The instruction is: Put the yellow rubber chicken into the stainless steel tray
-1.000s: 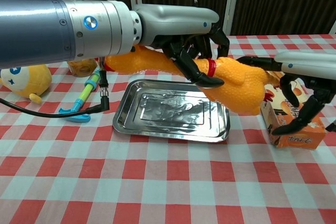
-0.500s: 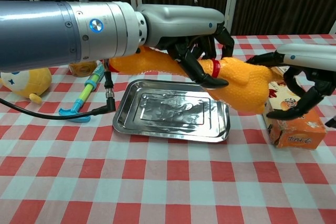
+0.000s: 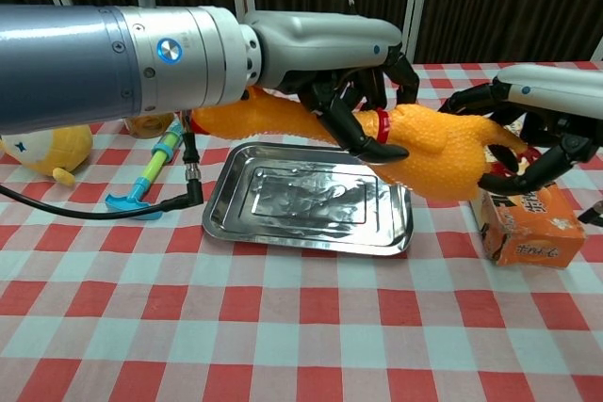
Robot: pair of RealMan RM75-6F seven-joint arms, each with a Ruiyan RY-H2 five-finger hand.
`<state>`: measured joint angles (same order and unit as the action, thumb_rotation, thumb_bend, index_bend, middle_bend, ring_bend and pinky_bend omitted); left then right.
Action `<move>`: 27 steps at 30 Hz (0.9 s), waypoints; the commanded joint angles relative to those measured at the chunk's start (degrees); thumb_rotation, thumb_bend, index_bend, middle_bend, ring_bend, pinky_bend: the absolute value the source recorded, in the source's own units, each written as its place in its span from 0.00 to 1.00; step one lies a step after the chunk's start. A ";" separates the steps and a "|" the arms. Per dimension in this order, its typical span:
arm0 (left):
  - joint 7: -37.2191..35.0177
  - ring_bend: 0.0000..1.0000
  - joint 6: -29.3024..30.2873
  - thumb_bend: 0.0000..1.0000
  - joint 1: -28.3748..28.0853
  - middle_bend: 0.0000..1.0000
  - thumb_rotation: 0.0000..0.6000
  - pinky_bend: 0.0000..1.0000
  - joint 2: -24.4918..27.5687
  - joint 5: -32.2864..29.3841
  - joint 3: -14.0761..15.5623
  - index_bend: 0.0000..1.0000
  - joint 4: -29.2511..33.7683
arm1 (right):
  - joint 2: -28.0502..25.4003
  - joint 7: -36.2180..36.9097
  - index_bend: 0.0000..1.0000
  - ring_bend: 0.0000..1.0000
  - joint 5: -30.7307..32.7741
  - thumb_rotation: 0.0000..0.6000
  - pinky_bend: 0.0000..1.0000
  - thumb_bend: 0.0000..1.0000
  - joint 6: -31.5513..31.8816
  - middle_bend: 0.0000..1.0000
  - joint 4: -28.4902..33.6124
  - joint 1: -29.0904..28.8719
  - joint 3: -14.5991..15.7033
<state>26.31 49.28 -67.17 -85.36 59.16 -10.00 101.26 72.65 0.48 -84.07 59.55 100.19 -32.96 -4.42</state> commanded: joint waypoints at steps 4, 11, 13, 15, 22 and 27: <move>0.13 0.65 -0.16 0.64 0.05 0.70 1.00 0.63 0.00 -0.10 0.20 0.58 -0.04 | 0.19 -0.26 1.00 0.86 -0.16 1.00 0.92 1.00 -0.38 0.85 -0.27 -0.12 0.31; -0.09 0.65 -0.35 0.64 0.25 0.70 1.00 0.63 -0.15 -0.18 0.44 0.58 -0.44 | 0.04 -0.12 0.74 0.76 -0.88 1.00 0.86 1.00 0.81 0.78 -0.15 0.47 0.54; -0.24 0.65 -0.28 0.64 0.37 0.70 1.00 0.63 -0.12 -0.03 0.46 0.58 -0.47 | -0.31 -0.97 0.52 0.61 -0.92 1.00 0.73 0.90 0.81 0.65 0.09 0.59 0.78; -0.46 0.65 -0.05 0.64 0.65 0.70 1.00 0.63 -0.05 0.35 0.59 0.58 -0.33 | -0.92 -1.72 0.24 0.41 -0.81 1.00 0.51 0.61 0.31 0.45 0.81 0.66 1.25; -1.41 0.65 1.22 0.64 2.39 0.70 1.00 0.63 0.64 2.53 1.76 0.58 0.50 | -3.27 -4.33 0.00 0.00 0.31 1.00 0.11 0.07 0.16 0.00 4.30 1.44 1.98; -2.09 0.65 2.13 0.64 3.82 0.69 1.00 0.63 1.13 4.23 2.77 0.57 1.05 | -4.47 -5.41 0.00 0.00 -0.09 1.00 0.09 0.05 0.81 0.00 5.49 2.16 2.55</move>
<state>24.39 51.22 -63.56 -84.37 63.14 -7.43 102.17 68.30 -4.82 -84.08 60.27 105.57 -30.90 -1.97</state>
